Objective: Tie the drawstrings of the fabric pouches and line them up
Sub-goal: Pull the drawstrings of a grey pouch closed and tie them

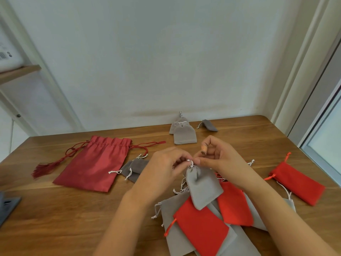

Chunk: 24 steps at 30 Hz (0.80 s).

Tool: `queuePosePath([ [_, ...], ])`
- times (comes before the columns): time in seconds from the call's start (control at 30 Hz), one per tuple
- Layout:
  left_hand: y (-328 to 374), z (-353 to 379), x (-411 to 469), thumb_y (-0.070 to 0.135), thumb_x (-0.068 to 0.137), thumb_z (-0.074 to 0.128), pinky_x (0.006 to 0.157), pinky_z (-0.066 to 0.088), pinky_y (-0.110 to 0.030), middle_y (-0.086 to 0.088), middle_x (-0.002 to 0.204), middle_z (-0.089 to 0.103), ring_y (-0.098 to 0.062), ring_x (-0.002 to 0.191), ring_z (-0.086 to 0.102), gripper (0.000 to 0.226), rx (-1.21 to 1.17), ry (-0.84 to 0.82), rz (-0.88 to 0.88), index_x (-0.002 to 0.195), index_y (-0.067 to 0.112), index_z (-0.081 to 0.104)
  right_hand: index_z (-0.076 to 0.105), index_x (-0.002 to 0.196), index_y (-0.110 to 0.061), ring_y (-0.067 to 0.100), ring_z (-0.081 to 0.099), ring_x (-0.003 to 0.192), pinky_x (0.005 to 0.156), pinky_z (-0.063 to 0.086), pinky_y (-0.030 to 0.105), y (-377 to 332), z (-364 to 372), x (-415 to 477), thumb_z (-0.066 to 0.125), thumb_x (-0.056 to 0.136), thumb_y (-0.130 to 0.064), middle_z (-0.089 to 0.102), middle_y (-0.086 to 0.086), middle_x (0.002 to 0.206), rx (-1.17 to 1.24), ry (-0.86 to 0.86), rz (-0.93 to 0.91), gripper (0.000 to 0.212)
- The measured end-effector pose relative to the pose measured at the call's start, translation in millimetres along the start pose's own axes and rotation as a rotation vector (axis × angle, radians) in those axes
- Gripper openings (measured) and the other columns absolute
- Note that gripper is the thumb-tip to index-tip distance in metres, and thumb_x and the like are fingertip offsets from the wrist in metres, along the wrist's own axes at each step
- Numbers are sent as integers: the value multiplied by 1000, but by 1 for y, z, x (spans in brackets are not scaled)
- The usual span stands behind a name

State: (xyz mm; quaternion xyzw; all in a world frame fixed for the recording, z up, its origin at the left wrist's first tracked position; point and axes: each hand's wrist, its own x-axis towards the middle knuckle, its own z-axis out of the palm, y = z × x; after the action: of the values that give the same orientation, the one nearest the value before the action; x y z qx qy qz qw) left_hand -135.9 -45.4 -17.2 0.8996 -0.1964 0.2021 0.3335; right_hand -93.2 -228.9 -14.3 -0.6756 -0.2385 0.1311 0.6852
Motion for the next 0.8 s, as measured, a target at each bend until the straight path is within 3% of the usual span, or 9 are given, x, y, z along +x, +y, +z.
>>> queuePosePath([
  [0.13, 0, 1, 1, 22, 85, 67, 68, 47, -16, 10, 83, 65, -3, 79, 59, 13, 59, -35, 39, 96, 20, 74, 40, 78, -11, 16, 65, 71, 68, 51, 21, 2, 1, 1, 67, 79, 15, 69, 11, 76, -34, 21, 18, 38],
  [0.27, 1, 0, 0, 15, 82, 70, 65, 49, -19, 19, 71, 53, -5, 74, 56, 5, 48, -30, -20, 85, 18, 73, 40, 76, -11, 14, 64, 69, 66, 50, 20, 3, 5, 1, 67, 78, 15, 68, 10, 74, -59, 31, 8, 37],
  [0.47, 8, -2, -2, 6, 79, 70, 61, 48, -15, 12, 72, 58, -6, 72, 57, 12, -27, -49, -49, 79, 17, 67, 44, 77, -10, 16, 66, 74, 71, 51, 23, 3, 2, 1, 65, 80, 16, 71, 11, 82, -39, -9, -9, 34],
  [0.63, 11, -1, -1, 8, 83, 71, 64, 39, -6, 18, 80, 55, 2, 73, 53, 11, -47, 9, 11, 87, 18, 68, 46, 77, -8, 22, 71, 78, 70, 56, 25, -6, -7, -2, 69, 76, 12, 73, 19, 87, 22, -25, 7, 31],
  [0.8, 10, 1, -3, 15, 86, 70, 67, 44, -12, 11, 86, 61, -2, 79, 56, 9, -43, 51, 42, 93, 21, 69, 46, 75, -8, 18, 70, 74, 69, 57, 25, -10, -8, -4, 75, 66, 1, 73, 12, 80, 20, -32, 1, 32],
])
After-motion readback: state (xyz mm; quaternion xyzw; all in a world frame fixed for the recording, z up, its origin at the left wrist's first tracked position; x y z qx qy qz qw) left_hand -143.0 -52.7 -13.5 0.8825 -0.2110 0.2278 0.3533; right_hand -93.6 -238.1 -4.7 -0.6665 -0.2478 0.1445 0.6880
